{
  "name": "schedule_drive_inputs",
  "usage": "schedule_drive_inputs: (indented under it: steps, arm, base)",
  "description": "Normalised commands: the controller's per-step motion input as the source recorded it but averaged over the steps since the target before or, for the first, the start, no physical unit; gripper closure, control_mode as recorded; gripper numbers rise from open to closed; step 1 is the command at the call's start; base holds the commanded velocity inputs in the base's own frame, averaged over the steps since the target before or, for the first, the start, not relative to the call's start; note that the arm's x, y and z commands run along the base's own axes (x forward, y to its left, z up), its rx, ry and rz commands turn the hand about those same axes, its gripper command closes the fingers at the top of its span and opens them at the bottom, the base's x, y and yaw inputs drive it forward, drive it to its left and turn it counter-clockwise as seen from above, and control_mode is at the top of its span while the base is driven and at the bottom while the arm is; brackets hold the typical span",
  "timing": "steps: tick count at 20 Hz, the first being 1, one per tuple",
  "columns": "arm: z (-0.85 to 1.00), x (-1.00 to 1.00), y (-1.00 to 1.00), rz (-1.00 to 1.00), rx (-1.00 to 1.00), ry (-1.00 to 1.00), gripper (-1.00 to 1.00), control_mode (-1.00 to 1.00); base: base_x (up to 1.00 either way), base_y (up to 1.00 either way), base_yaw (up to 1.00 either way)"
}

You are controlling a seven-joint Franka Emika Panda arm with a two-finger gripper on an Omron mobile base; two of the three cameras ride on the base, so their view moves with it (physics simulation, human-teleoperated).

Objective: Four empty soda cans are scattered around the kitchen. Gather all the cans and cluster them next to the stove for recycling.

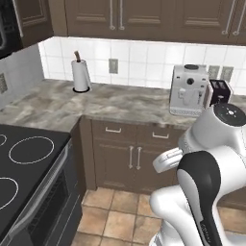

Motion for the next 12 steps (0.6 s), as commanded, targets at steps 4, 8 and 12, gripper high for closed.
schedule_drive_inputs:
  steps: [4,8,12]
  arm:
    - [0.0,0.0,0.0,0.0,0.0,0.0,-1.0,1.0]
    - [0.0,0.0,0.0,0.0,0.0,0.0,-1.0,1.0]
    - [0.0,0.0,0.0,0.0,0.0,0.0,-1.0,1.0]
  base:
    - [0.0,-0.15,-0.27]
    - [-0.01,-0.23,-0.28]
    - [0.0,-0.27,-0.3]
